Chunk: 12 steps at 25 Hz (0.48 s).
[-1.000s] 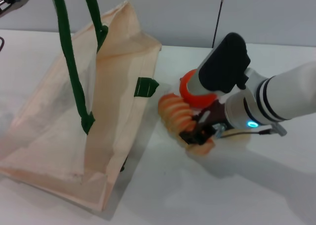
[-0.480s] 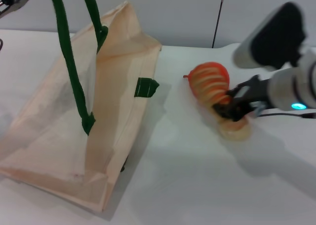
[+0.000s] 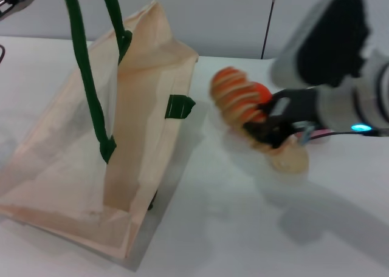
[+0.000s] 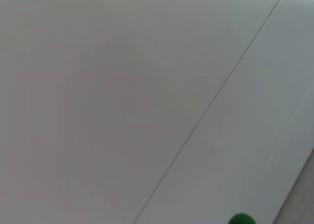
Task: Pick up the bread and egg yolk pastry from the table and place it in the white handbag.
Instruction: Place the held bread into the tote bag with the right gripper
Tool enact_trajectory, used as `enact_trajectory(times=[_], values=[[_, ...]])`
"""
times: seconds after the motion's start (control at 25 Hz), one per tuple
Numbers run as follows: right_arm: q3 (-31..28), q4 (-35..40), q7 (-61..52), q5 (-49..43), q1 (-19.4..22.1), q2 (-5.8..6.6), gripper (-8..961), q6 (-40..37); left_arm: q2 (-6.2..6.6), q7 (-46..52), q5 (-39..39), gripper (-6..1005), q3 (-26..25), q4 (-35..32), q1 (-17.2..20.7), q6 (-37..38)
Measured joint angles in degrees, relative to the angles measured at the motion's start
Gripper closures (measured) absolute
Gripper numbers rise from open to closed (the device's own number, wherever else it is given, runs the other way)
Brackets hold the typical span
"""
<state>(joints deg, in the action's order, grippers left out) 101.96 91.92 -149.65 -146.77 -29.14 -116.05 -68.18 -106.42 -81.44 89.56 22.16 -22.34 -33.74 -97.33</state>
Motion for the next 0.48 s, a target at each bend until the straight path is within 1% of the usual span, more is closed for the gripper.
enact_trajectory(times=[0.16,0.48], values=[[5.1,-2.5,-0.2,2.1,-5.2,-0.04,616,0.7,0.0,0.1,0.0,885,0.1,0.1,-0.7,0.0],[14.3,-10.2,-3.0,4.8,-17.2,-0.31,622,4.2,0.01,0.5,0.0,885,0.3,0.1,-2.7,0.0]])
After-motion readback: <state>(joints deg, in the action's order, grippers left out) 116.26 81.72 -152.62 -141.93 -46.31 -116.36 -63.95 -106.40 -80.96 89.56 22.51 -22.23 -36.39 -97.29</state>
